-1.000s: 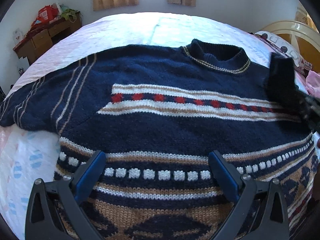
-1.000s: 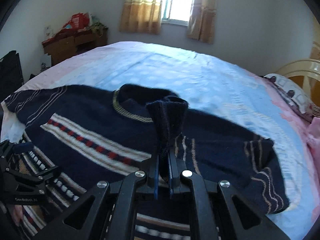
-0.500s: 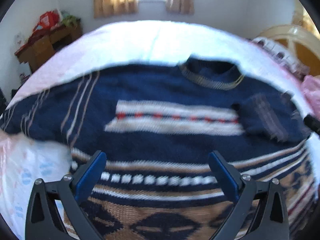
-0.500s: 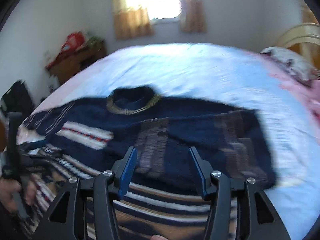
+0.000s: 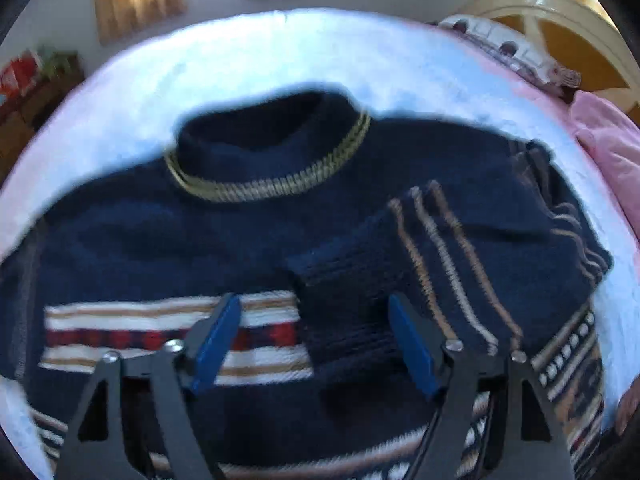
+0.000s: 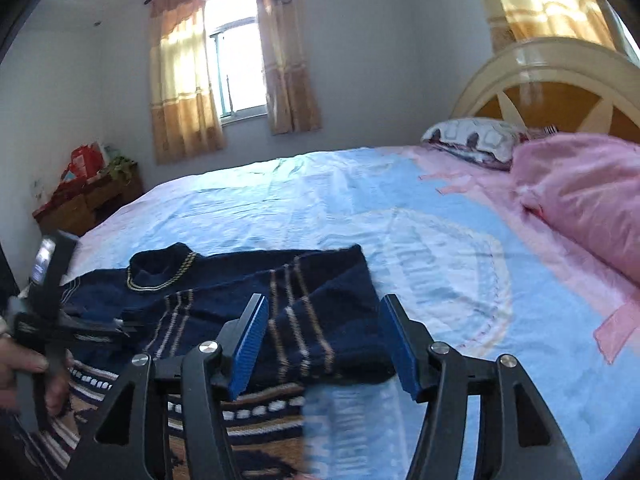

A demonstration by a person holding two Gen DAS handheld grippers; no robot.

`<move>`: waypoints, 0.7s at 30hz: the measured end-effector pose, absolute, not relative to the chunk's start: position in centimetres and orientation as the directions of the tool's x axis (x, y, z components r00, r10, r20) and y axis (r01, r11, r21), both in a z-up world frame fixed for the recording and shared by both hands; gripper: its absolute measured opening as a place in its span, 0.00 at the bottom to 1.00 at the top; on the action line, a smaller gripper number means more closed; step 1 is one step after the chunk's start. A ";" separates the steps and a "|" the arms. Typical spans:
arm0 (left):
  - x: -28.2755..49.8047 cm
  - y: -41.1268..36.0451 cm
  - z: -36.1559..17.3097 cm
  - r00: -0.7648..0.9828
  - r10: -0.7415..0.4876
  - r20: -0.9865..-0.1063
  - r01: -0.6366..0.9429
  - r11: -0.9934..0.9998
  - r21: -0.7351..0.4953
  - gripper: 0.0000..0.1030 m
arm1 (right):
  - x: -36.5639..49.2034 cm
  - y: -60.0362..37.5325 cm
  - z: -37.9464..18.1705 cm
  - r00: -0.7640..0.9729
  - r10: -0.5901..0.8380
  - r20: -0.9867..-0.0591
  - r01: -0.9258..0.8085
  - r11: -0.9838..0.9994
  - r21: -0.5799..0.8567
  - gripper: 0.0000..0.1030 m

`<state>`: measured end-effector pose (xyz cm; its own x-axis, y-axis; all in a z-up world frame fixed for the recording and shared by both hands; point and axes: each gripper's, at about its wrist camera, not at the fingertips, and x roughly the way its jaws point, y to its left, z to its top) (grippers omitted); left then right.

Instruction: Fold small clothes

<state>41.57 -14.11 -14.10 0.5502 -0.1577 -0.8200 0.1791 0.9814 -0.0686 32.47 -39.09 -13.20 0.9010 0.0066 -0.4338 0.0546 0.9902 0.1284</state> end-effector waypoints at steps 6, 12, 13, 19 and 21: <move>41.5 -14.3 -12.3 0.544 -0.227 -0.808 0.205 0.969 -0.134 0.09 | 33.0 -41.4 -13.9 0.886 -0.008 -0.464 0.116 0.972 0.204 0.59; 39.9 -12.7 -6.9 0.628 -0.267 -0.731 0.246 0.959 -0.139 0.08 | 32.7 -43.0 -14.3 0.882 -0.067 -0.467 0.198 0.951 0.237 0.59; 39.6 -12.3 -5.9 0.644 -0.269 -0.716 0.248 0.959 -0.137 0.08 | 32.7 -43.2 -14.4 0.880 -0.070 -0.470 0.205 0.948 0.243 0.59; 39.5 -8.9 -1.7 0.698 -0.231 -0.678 0.224 0.969 -0.100 0.08 | 33.2 -43.2 -15.0 0.865 -0.055 -0.498 0.201 0.949 0.245 0.59; 39.8 -7.9 -1.9 0.701 -0.196 -0.686 0.200 0.977 -0.075 0.08 | 33.1 -42.8 -15.1 0.866 -0.052 -0.497 0.191 0.954 0.232 0.59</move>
<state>39.78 -7.89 -1.89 0.7012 -0.1956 -0.6856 0.1995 0.9770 -0.0747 33.10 -42.75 -15.07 0.8661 -0.0522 -0.4972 0.1907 0.9538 0.2322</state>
